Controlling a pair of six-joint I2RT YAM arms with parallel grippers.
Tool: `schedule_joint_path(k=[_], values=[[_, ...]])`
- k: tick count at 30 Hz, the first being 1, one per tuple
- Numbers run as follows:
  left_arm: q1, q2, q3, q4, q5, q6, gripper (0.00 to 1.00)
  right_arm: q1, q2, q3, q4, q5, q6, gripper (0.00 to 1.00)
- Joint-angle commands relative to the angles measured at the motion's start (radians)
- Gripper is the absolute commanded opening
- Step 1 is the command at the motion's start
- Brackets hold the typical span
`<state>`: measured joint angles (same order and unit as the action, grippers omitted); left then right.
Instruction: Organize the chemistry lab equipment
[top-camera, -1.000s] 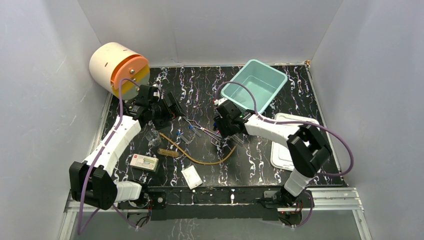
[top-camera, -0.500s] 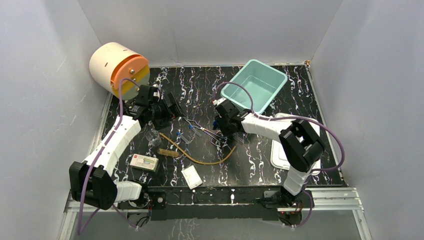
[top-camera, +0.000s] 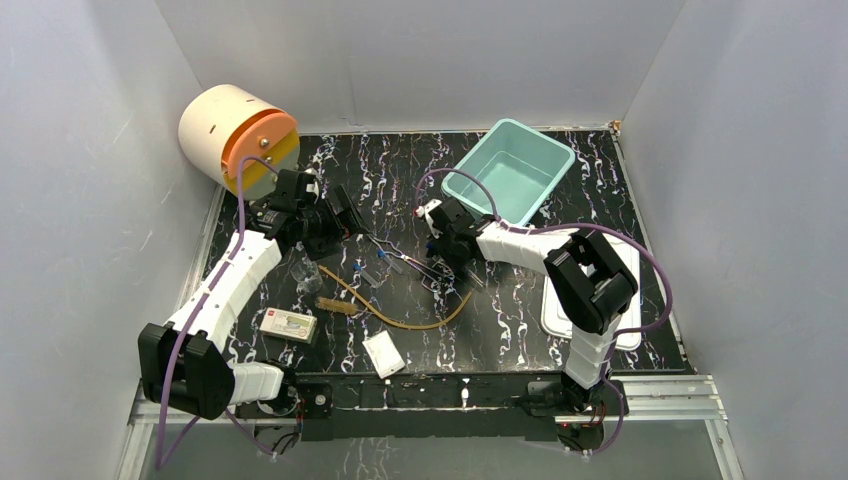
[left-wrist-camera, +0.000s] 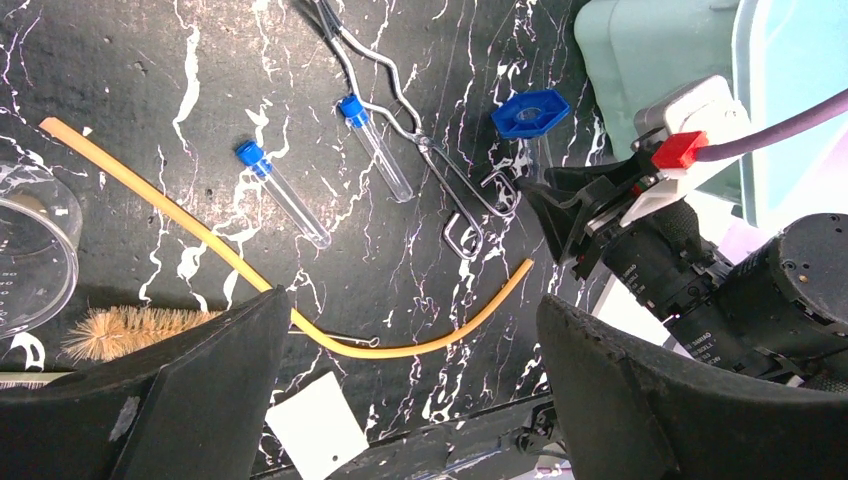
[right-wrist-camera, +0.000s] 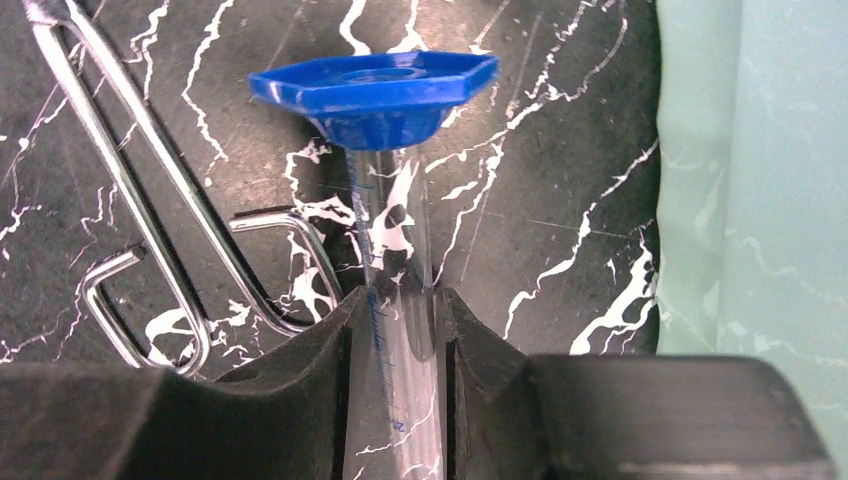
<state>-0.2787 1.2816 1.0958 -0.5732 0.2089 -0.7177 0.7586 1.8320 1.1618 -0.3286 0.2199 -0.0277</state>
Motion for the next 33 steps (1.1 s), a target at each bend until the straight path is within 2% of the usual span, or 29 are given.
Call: schedule_joint_path(k=[1,6,16,23,33], values=[[0.005,-0.023,0.024,-0.025,0.007,0.006,0.93,-0.005,-0.018,0.025,0.015,-0.072,-0.115,0.33],[0.004,-0.030,0.019,-0.025,0.007,0.006,0.93,-0.007,-0.025,0.046,-0.012,-0.126,-0.117,0.24],[0.005,-0.054,0.017,-0.014,0.009,-0.028,0.93,-0.008,-0.143,0.082,-0.008,-0.213,-0.009,0.24],[0.005,-0.056,0.004,0.049,0.082,-0.068,0.93,-0.008,-0.183,0.145,-0.001,-0.399,0.206,0.24],[0.004,-0.073,-0.099,0.253,0.254,-0.153,0.89,-0.009,-0.186,0.184,0.095,-0.623,0.562,0.24]])
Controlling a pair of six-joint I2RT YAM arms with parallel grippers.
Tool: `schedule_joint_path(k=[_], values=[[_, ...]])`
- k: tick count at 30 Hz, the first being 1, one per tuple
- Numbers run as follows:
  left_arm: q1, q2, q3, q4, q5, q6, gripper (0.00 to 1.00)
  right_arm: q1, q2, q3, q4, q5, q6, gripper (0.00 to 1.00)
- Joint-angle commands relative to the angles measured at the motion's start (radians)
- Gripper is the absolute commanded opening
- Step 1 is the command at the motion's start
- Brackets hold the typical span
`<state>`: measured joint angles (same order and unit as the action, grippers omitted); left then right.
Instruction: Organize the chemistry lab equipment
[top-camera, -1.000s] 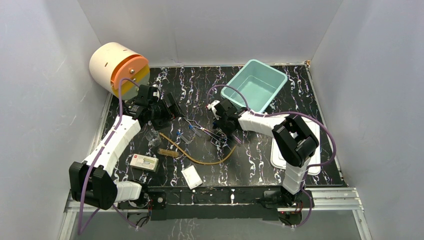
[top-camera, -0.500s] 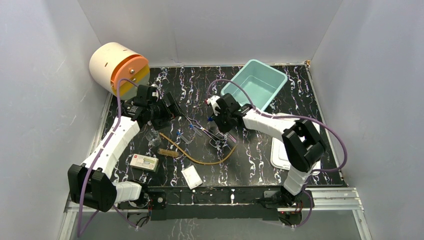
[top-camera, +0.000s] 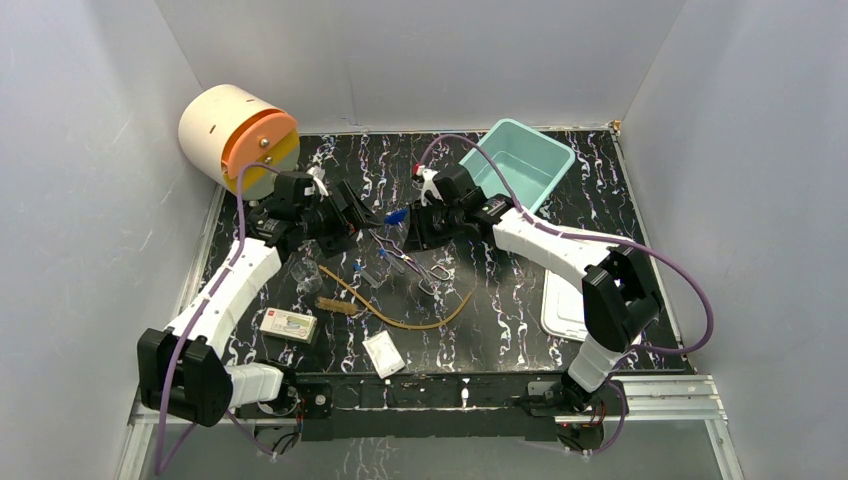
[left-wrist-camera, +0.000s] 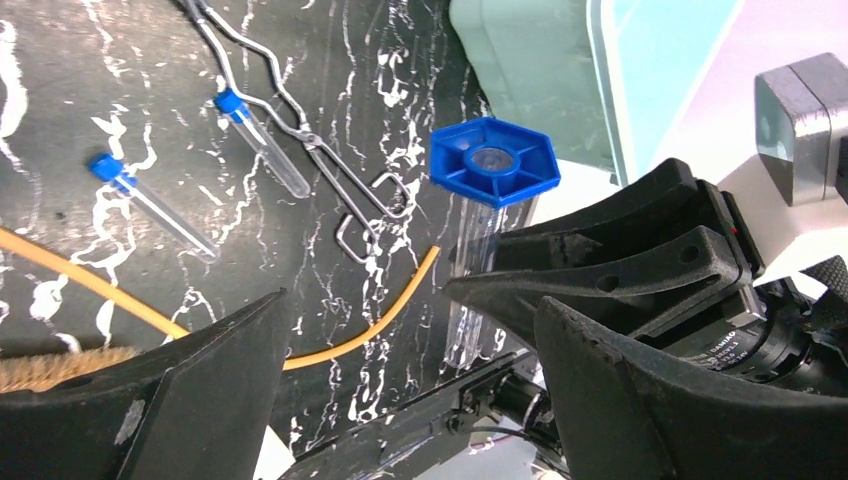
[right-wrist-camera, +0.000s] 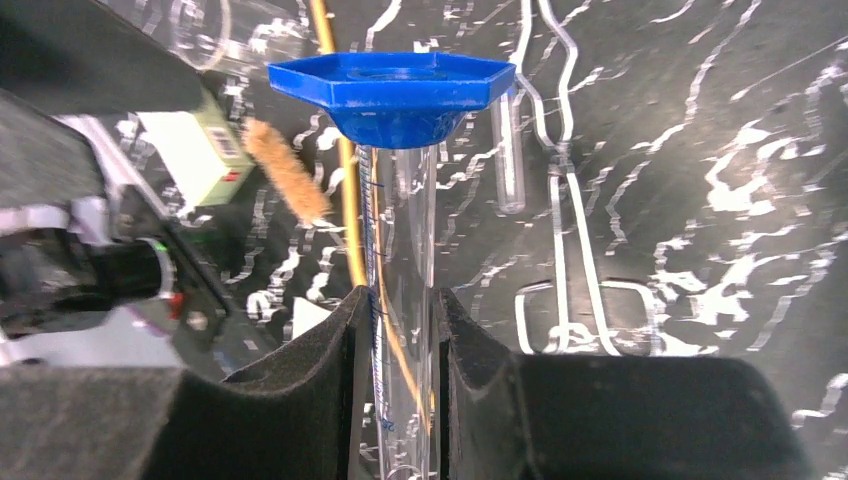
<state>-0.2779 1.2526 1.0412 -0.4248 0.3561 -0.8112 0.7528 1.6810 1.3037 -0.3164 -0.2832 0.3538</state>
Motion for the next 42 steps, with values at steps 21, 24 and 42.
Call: schedule_joint_path(k=[21,24,42], values=[[0.003,-0.011,-0.126,0.391,0.210,-0.160,0.23,-0.003,0.039,0.043,0.298,-0.322,0.463,0.26],[0.003,-0.013,-0.128,0.395,0.201,-0.157,0.14,-0.003,0.046,0.042,0.298,-0.329,0.475,0.27],[0.002,0.073,-0.028,0.359,0.263,-0.037,0.12,-0.019,0.010,0.004,0.301,-0.229,0.532,0.25]])
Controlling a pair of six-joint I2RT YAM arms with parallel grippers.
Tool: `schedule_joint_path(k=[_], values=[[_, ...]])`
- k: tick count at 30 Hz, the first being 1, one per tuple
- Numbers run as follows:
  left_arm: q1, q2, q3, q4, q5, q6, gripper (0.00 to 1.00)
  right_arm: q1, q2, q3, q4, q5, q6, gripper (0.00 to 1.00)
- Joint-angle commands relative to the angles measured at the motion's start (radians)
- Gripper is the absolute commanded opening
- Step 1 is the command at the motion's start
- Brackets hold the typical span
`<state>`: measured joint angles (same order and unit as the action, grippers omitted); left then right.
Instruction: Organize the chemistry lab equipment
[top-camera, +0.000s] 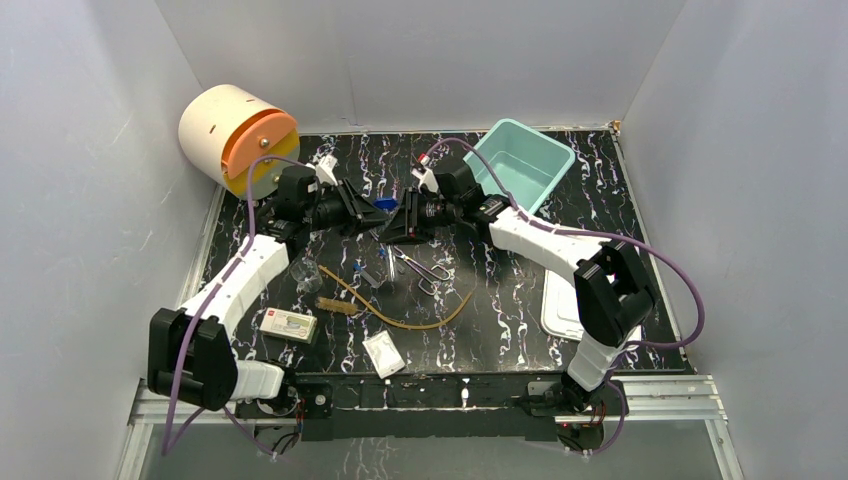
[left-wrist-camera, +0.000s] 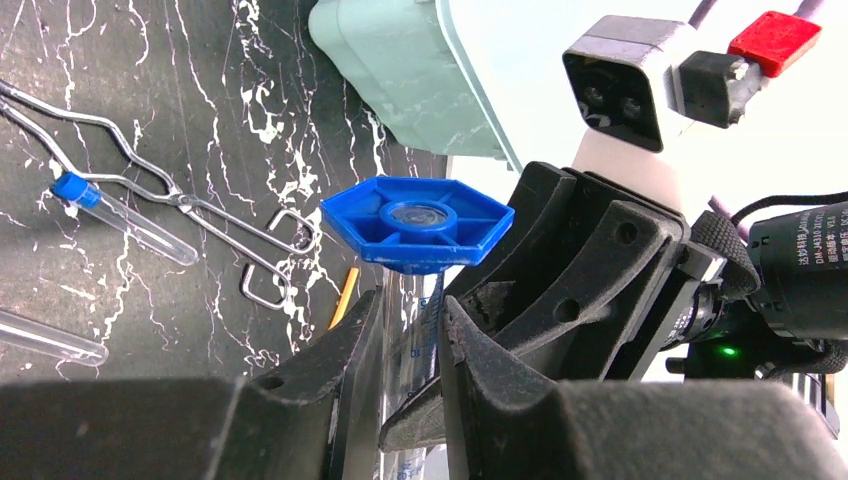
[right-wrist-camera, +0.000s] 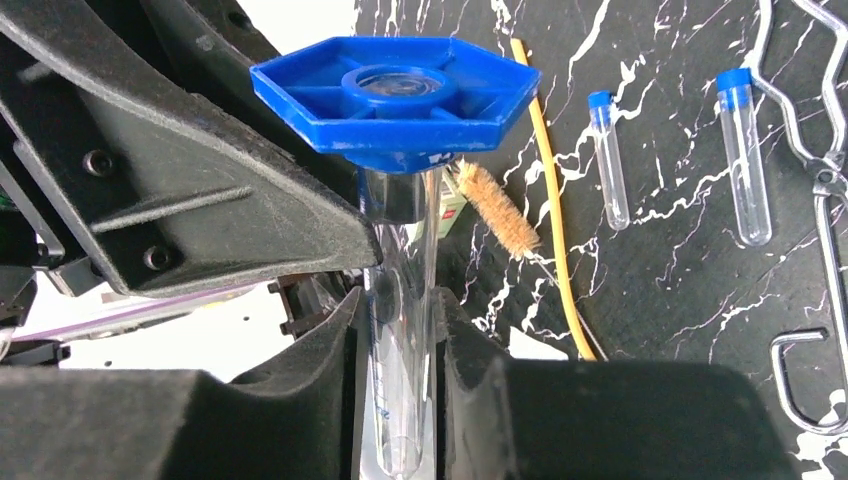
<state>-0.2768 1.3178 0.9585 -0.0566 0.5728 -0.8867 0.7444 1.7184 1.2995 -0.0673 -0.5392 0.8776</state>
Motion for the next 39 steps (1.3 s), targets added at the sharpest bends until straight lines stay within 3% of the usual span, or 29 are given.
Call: schedule_joint_path(k=[1,3,6,9,14,21,26,39], values=[[0.001,0.011,0.061,-0.010,0.046,0.035,0.18,-0.012,-0.031,0.009,0.045,0.045,0.006,0.21],[0.001,0.011,0.080,-0.036,0.025,0.027,0.37,-0.022,-0.046,0.003,0.041,0.090,0.004,0.17],[0.001,0.003,0.111,-0.086,-0.013,0.029,0.55,-0.047,-0.085,-0.005,0.027,0.184,-0.012,0.16],[0.001,-0.013,0.135,-0.112,-0.023,0.028,0.67,-0.092,-0.127,-0.003,-0.002,0.246,-0.043,0.16],[0.002,-0.050,0.157,-0.135,-0.053,0.036,0.78,-0.205,-0.174,0.046,-0.074,0.326,-0.128,0.16],[0.001,-0.079,0.131,-0.186,-0.090,0.060,0.82,-0.395,-0.141,0.162,-0.218,0.446,-0.188,0.17],[0.001,-0.089,0.111,-0.206,-0.099,0.060,0.82,-0.466,-0.055,0.229,-0.275,0.587,-0.194,0.17],[0.002,-0.106,0.092,-0.272,-0.155,0.095,0.83,-0.489,0.252,0.354,-0.300,0.664,-0.161,0.16]])
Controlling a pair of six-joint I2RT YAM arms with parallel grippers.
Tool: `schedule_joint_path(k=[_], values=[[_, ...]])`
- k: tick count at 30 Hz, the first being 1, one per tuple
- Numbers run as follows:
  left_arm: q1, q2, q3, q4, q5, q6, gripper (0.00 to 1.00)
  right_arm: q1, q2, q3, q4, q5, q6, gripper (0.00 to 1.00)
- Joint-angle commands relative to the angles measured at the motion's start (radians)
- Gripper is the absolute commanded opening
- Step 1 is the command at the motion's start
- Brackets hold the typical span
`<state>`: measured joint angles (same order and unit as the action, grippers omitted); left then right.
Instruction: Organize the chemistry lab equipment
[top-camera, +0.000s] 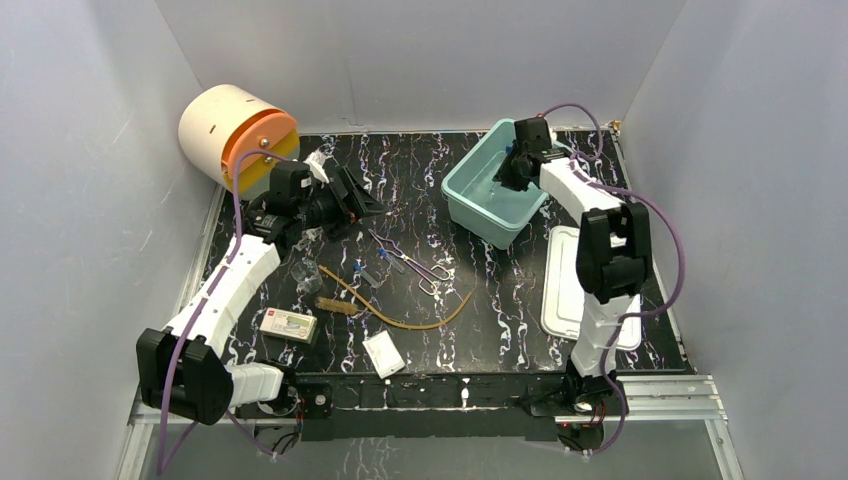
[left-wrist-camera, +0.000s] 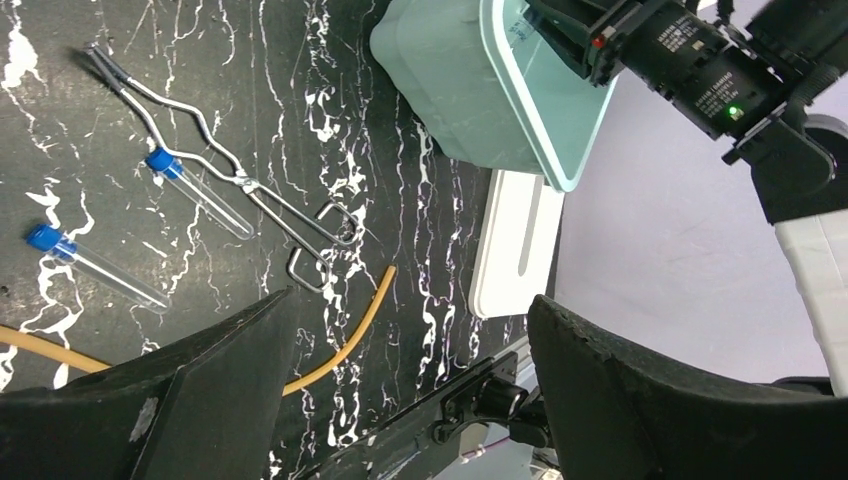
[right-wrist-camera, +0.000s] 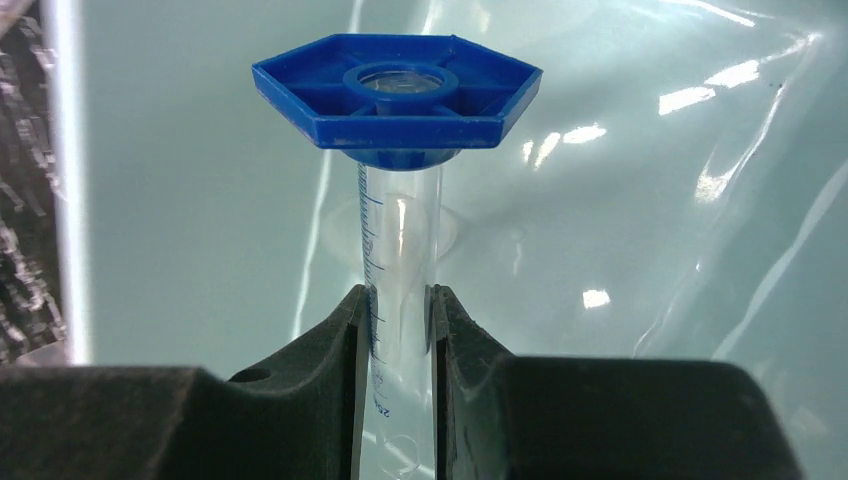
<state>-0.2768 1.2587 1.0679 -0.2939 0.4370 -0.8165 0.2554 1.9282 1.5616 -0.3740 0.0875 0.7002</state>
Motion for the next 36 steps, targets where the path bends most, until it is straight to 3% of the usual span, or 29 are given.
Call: schedule_joint_path(k=[1,12,25,36], values=[[0.002,-0.045,-0.016,-0.037,-0.022,0.027,0.83,0.000,0.068,0.110,-0.003,0.035,0.022,0.16],[0.001,-0.014,0.034,-0.099,-0.060,0.077,0.84,0.006,0.281,0.288,-0.103,0.073,0.033,0.18],[0.002,-0.021,0.028,-0.117,-0.090,0.086,0.84,0.012,0.327,0.333,-0.148,0.067,0.074,0.31],[0.001,-0.033,0.025,-0.124,-0.089,0.097,0.84,0.013,0.332,0.366,-0.133,-0.028,0.076,0.43]])
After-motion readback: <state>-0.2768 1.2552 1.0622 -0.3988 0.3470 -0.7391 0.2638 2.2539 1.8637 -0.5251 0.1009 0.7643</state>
